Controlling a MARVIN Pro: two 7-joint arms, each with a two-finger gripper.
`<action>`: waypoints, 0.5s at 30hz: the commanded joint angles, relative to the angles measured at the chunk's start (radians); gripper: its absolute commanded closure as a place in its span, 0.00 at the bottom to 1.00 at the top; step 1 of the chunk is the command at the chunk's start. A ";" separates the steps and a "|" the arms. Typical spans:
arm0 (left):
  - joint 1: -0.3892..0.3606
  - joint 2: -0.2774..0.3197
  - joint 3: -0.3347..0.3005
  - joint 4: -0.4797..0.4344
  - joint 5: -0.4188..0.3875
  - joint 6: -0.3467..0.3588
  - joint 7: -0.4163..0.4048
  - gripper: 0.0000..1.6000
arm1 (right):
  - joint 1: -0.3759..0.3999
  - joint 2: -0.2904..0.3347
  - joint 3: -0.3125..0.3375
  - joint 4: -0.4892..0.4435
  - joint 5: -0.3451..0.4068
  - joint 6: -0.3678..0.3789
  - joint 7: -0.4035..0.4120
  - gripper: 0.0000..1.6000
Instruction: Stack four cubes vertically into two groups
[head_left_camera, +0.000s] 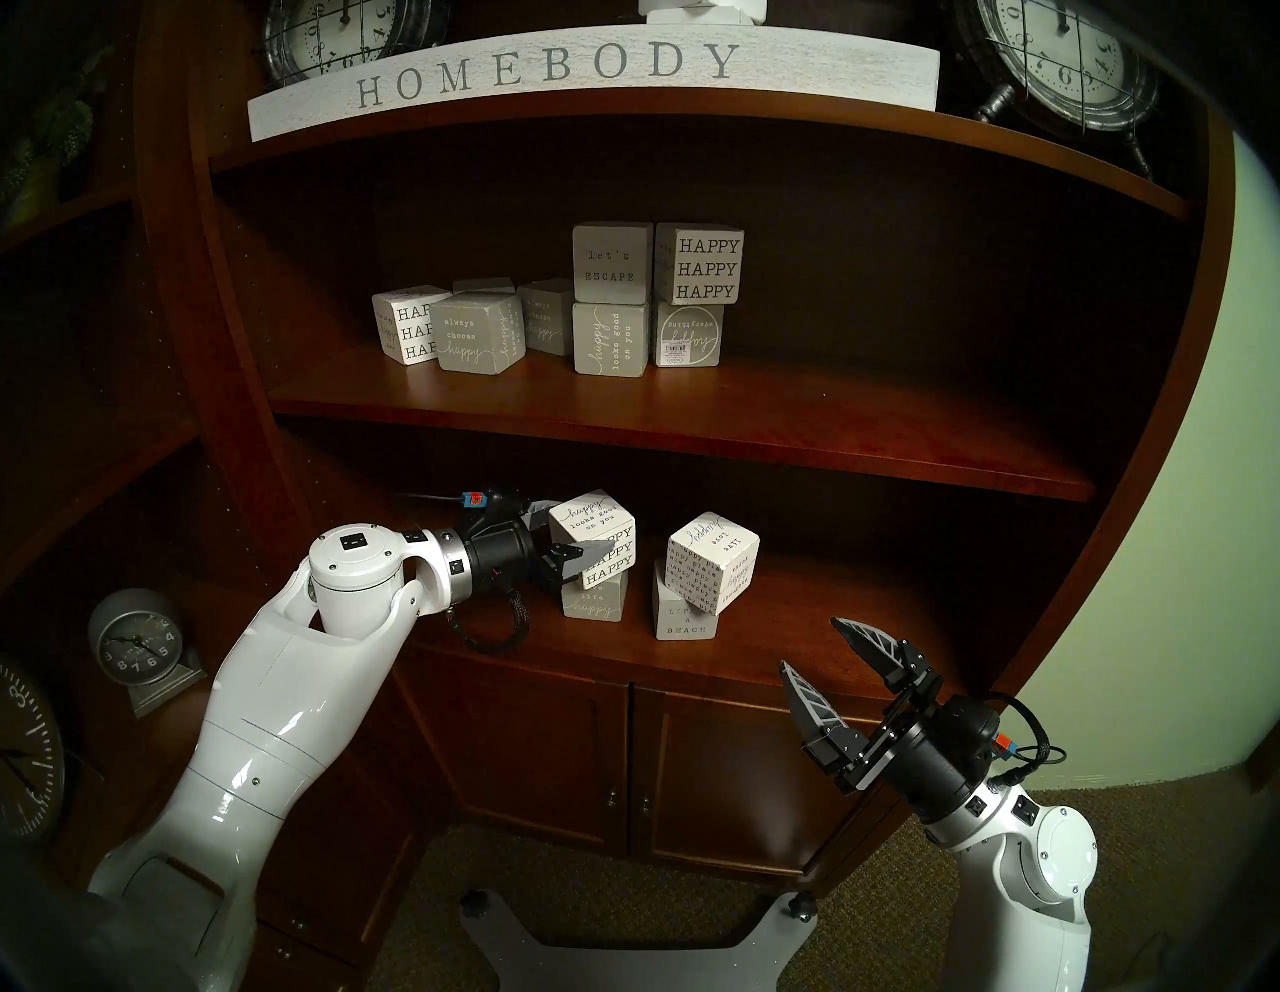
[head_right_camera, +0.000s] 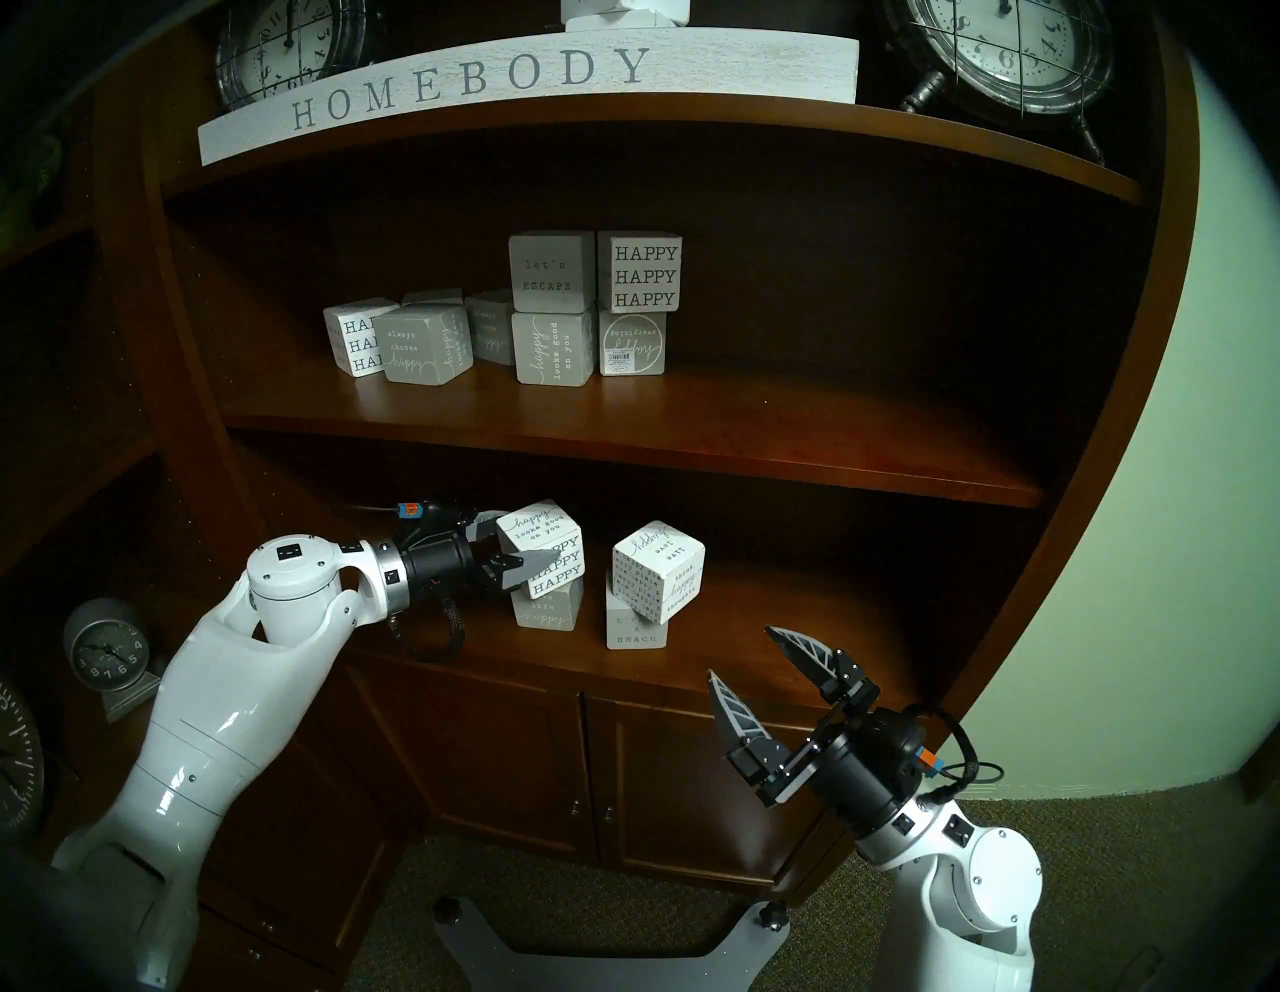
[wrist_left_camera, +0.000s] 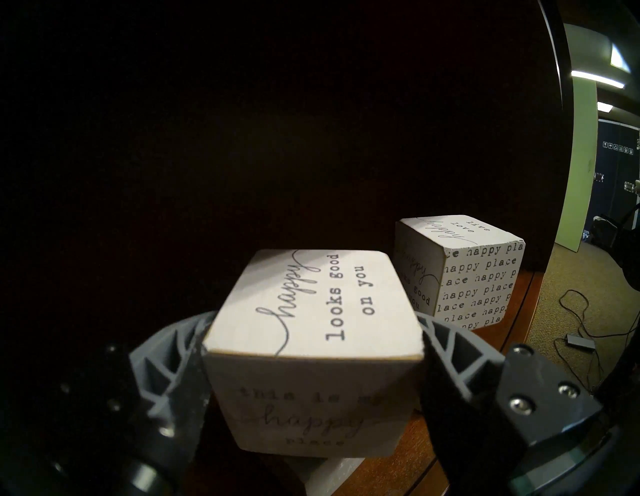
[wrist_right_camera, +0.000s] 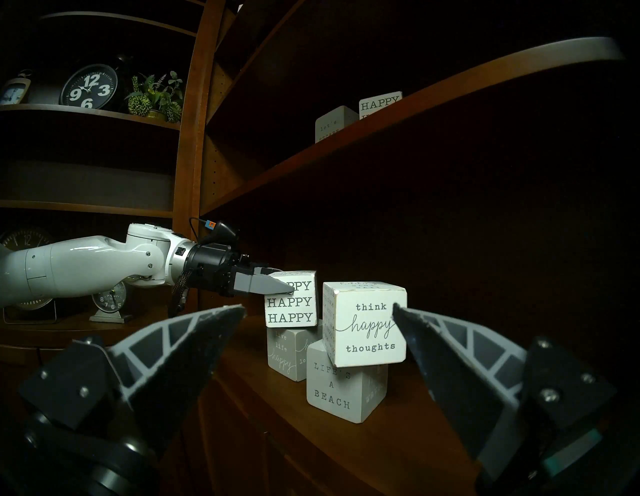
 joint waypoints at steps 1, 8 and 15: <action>-0.015 -0.008 -0.015 -0.017 -0.008 -0.016 0.002 0.53 | 0.005 0.002 -0.002 -0.015 0.010 0.002 -0.001 0.00; -0.013 -0.012 -0.016 -0.016 -0.008 -0.020 -0.004 0.42 | 0.005 0.002 -0.002 -0.015 0.010 0.002 -0.001 0.00; -0.013 -0.015 -0.017 -0.016 -0.006 -0.020 -0.008 0.24 | 0.005 0.002 -0.002 -0.015 0.010 0.002 -0.001 0.00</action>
